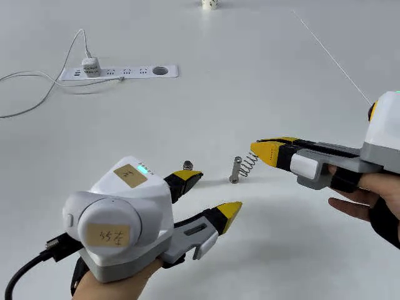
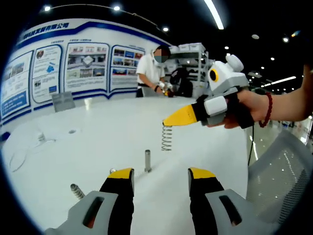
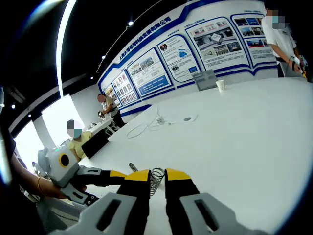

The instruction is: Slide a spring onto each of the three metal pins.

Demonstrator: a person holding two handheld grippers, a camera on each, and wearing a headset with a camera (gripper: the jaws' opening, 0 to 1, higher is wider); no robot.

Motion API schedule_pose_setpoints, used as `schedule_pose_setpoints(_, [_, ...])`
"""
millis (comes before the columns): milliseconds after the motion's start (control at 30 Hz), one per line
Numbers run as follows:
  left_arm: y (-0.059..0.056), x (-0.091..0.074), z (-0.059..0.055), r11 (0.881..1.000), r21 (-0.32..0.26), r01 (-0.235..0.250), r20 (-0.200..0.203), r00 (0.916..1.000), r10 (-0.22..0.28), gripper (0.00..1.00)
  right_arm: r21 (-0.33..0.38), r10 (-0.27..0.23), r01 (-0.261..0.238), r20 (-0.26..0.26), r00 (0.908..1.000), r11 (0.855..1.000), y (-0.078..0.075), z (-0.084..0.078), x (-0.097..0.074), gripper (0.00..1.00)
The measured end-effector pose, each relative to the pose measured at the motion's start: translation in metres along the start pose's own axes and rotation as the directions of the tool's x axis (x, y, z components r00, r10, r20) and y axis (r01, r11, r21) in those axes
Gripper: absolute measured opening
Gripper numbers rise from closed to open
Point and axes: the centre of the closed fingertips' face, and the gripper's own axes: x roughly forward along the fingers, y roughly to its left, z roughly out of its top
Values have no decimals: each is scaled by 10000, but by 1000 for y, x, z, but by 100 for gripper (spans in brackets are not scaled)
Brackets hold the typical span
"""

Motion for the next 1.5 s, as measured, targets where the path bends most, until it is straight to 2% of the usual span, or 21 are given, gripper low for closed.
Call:
schedule_pose_setpoints(200, [5,-5,0,9998,182,-73,-113,9999,75,54,-343,-253,255,49,9997,9991,-5,2,6,12])
schedule_pose_setpoints(500, [13,-13,-4,9998,-146,-129,-140,9998,127,69,-627,-678,692,244,9974,9956,-17,10,14,12])
schedule_pose_setpoints(900, [31,-25,-1,9976,-89,-681,-39,9977,681,83,-1491,-1035,1053,198,9944,9832,-24,12,25,12])
schedule_pose_setpoints(1233, [38,-33,1,9959,-281,-861,106,9962,865,91,-2468,-1369,1310,-68,9906,9602,-28,8,33,12])
schedule_pose_setpoints(1367, [44,-37,-2,9935,-433,-1051,51,9944,1054,93,-3019,-1547,1429,-153,9878,9426,-29,6,35,12])
schedule_pose_setpoints(1500, [50,-41,-3,9901,-583,-1274,58,9918,1280,97,-3206,-1597,1455,-182,9870,9360,-29,4,37,12])
